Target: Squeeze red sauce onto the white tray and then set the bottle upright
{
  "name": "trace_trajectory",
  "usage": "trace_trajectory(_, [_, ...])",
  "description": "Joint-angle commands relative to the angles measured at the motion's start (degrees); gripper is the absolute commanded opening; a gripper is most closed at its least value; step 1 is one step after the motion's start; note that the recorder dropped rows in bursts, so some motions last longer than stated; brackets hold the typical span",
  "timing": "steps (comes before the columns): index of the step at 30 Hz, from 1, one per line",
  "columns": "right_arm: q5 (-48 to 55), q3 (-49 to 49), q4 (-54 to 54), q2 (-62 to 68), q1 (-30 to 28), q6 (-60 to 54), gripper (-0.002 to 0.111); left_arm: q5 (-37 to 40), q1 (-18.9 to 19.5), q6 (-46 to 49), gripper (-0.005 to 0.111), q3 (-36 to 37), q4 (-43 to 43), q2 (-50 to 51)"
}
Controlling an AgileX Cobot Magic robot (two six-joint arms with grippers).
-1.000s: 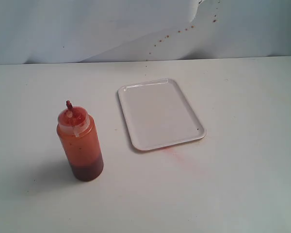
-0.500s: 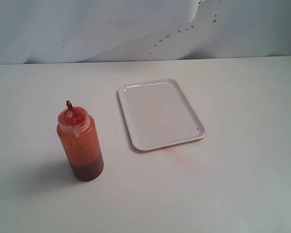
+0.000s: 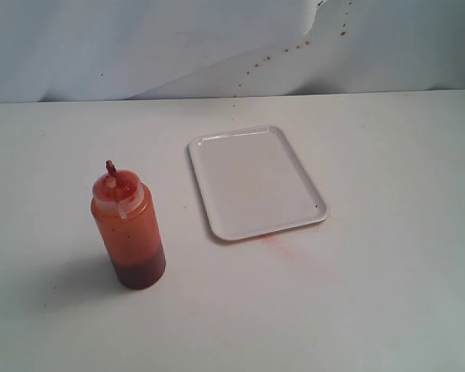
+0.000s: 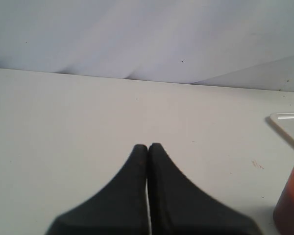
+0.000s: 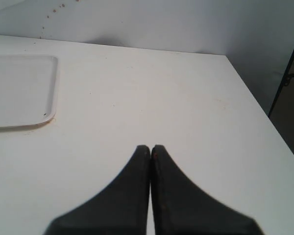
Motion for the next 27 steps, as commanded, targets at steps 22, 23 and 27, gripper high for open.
trace_trajectory(22, [-0.4,0.2,-0.4,-0.2,-0.3,0.1,0.000,-8.1,-0.3,-0.5,0.000,0.3,-21.5,-0.1])
trace_trajectory(23, [-0.4,0.2,-0.4,-0.2,-0.3,0.1,0.000,-8.1,-0.3,-0.5,0.000,0.3,-21.7,-0.1])
trace_trajectory(27, [-0.4,0.2,-0.4,-0.2,-0.3,0.1,0.000,-8.5,-0.3,-0.5,0.000,0.3,-27.4,-0.1])
